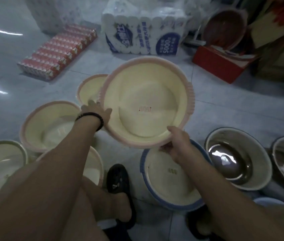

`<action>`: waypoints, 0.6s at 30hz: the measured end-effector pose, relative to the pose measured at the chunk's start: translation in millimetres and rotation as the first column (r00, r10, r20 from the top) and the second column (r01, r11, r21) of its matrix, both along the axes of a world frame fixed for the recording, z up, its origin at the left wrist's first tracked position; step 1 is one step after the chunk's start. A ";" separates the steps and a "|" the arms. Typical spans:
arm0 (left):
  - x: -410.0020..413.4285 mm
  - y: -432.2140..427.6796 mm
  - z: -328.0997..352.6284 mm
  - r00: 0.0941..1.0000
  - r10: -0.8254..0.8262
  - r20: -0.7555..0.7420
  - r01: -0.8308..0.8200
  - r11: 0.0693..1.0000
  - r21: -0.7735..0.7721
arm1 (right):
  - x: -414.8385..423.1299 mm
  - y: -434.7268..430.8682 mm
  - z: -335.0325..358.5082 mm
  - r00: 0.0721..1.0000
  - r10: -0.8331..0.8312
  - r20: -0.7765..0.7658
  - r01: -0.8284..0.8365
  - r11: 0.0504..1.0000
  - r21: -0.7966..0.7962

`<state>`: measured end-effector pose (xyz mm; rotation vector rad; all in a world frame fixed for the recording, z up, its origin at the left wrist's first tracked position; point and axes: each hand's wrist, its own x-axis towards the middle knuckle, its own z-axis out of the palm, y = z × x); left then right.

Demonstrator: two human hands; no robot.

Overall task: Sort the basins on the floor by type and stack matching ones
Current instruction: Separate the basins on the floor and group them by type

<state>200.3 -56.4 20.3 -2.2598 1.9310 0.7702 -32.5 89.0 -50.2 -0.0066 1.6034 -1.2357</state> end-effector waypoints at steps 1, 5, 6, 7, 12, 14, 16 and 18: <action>-1.7 6.2 0.6 0.998 0.006 -0.061 -0.009 0.999 -0.042 | -9.2 16.4 4.5 0.999 -0.022 0.034 0.023 1.000 -0.016; -24.0 23.3 -6.0 0.908 -0.042 -0.417 0.000 0.995 -0.101 | -47.9 71.9 3.9 0.999 0.025 0.032 -0.026 0.999 0.030; -31.0 32.0 -10.3 0.885 -0.040 -0.464 -0.002 0.996 -0.091 | -57.3 84.0 1.2 0.999 0.028 0.014 -0.029 0.997 0.068; -38.2 42.2 -18.4 0.867 -0.029 -0.497 -0.006 0.998 -0.069 | -66.5 97.2 -1.0 1.000 0.005 -0.023 -0.003 0.996 0.089; -76.2 115.8 -72.9 0.897 -0.053 -0.438 0.072 0.997 0.029 | -124.8 169.1 -26.4 0.874 -0.027 -0.486 0.101 0.987 0.126; -89.9 134.2 -86.8 0.908 -0.044 -0.416 0.063 0.997 0.034 | -130.4 191.8 -35.5 0.868 -0.011 -0.496 0.085 0.988 0.126; -98.5 145.5 -96.9 0.905 -0.020 -0.425 0.047 0.998 0.053 | -130.4 204.7 -47.5 0.864 -0.009 -0.504 0.093 0.985 0.143; -98.8 152.0 -106.5 0.898 0.009 -0.441 0.037 0.995 0.096 | -130.9 211.2 -63.6 0.877 -0.008 -0.480 0.106 0.979 0.176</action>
